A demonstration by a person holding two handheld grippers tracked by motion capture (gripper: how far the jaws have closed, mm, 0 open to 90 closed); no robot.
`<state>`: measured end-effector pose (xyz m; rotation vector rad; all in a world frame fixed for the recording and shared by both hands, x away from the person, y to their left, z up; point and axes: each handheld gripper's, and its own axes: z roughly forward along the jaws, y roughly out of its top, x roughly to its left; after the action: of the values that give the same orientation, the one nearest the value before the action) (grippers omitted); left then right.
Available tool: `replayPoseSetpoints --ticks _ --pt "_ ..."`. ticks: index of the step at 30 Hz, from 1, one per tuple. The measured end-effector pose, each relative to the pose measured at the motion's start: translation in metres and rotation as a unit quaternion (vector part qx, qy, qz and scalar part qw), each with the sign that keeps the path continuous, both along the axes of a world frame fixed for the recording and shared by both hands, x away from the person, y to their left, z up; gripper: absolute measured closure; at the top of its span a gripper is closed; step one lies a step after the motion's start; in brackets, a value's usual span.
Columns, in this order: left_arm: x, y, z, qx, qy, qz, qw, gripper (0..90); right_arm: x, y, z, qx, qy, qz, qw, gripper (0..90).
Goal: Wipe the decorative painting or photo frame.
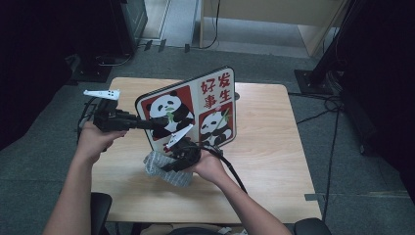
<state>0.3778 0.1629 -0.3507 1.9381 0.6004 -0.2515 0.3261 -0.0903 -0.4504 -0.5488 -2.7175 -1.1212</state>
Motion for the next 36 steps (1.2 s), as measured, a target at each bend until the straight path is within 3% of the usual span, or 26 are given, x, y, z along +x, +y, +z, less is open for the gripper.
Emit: replayPoseSetpoints --ticks 15,27,29,36 --pt "-0.001 0.000 0.000 0.002 -0.004 0.001 1.0000 74.1 -0.003 -0.009 -0.013 0.005 -0.009 0.003 0.9999 69.9" --pt "-0.001 0.000 0.000 0.000 -0.005 0.003 1.0000 74.0 0.003 -0.024 -0.009 -0.011 -0.003 -0.007 0.9999 70.5" --pt "-0.001 0.001 -0.001 0.000 -0.003 0.004 1.0000 73.8 0.002 -0.026 -0.005 -0.003 0.012 -0.001 0.9999 70.7" --pt "-0.002 0.000 0.000 0.003 -0.006 0.006 1.0000 74.0 -0.002 -0.035 0.020 0.009 0.005 0.006 0.9999 71.7"
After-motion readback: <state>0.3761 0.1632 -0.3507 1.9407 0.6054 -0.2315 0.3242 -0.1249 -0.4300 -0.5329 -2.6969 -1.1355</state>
